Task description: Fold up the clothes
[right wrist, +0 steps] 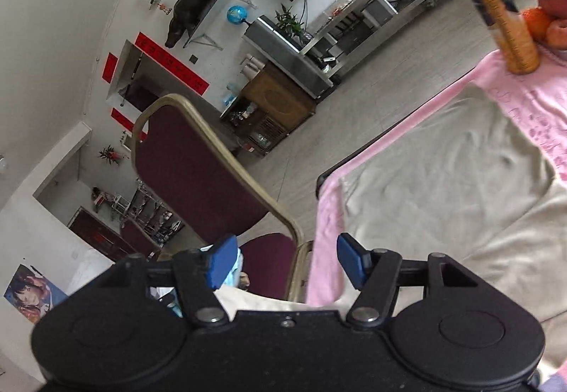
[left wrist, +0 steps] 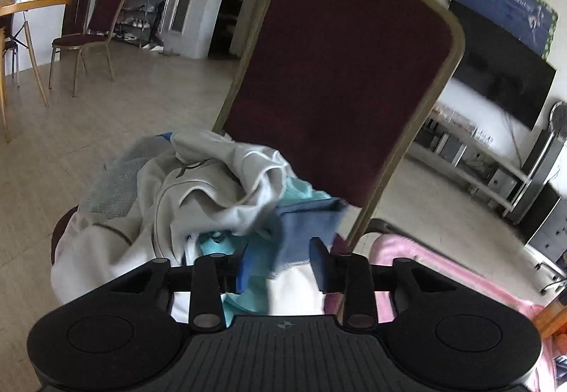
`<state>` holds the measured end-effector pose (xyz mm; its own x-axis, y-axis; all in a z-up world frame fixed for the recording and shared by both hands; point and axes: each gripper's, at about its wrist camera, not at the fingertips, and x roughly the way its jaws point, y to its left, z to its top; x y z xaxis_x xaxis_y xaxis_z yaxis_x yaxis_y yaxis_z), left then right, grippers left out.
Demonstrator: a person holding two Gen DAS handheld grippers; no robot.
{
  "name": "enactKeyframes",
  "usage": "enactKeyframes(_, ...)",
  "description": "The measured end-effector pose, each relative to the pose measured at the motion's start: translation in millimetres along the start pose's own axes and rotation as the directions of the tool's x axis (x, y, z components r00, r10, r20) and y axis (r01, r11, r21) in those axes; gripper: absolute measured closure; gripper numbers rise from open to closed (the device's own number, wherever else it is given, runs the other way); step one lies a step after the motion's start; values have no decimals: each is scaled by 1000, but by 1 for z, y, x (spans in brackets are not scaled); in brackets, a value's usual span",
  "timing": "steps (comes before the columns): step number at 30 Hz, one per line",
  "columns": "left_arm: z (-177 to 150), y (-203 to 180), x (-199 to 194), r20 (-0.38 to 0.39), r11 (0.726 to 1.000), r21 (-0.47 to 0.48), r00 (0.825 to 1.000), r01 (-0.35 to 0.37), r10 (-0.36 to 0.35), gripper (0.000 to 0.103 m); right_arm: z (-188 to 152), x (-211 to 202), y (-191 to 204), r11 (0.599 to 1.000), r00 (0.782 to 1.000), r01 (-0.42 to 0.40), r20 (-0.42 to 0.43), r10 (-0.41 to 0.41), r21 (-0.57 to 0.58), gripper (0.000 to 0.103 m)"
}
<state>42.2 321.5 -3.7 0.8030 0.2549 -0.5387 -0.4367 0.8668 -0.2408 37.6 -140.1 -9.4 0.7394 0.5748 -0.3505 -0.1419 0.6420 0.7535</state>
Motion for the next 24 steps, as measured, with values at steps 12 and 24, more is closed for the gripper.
enactKeyframes(12, -7, -20, -2, 25, 980, 198, 1000, -7, 2, 101, -6, 0, 7, 998, 999, 35, 7, -35, -50, 39)
enactKeyframes(24, -58, -152, -95, 90, 891, 423, 972, 162, -219, 101, 11, -67, -96, 982, 985, 145, 71, -154, 119, 37)
